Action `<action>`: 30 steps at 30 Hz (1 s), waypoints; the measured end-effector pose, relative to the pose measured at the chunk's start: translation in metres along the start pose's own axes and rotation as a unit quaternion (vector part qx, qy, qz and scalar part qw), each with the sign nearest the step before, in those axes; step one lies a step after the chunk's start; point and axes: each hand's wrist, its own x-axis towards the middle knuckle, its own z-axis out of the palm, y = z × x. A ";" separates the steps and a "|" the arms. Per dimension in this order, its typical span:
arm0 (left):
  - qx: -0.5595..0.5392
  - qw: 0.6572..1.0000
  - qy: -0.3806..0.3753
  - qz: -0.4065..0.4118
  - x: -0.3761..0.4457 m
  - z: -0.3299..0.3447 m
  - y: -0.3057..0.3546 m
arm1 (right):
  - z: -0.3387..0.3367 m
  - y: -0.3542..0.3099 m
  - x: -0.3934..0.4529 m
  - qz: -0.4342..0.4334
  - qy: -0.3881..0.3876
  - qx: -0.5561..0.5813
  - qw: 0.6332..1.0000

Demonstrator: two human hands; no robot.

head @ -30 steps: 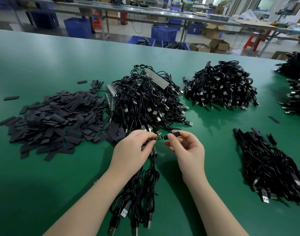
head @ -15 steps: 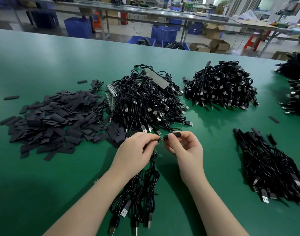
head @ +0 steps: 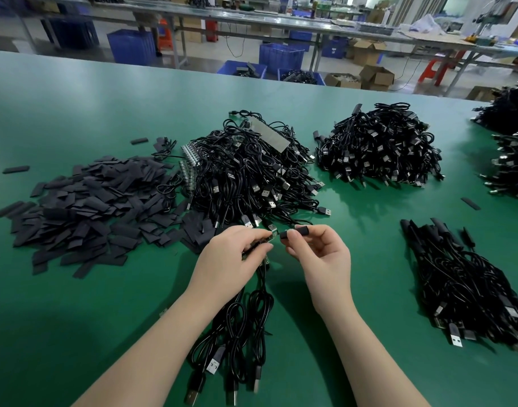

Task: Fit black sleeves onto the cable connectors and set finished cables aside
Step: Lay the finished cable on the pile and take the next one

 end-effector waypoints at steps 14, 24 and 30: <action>-0.037 0.999 -0.014 -0.006 0.000 0.001 -0.002 | -0.004 -0.006 0.002 -0.013 -0.030 -0.049 0.998; -0.051 0.998 -0.020 0.005 0.000 0.001 -0.004 | -0.005 -0.002 0.003 -0.033 -0.038 -0.087 0.995; -0.086 0.996 -0.022 0.001 0.000 -0.001 -0.002 | -0.010 -0.004 0.006 0.030 -0.099 -0.062 0.993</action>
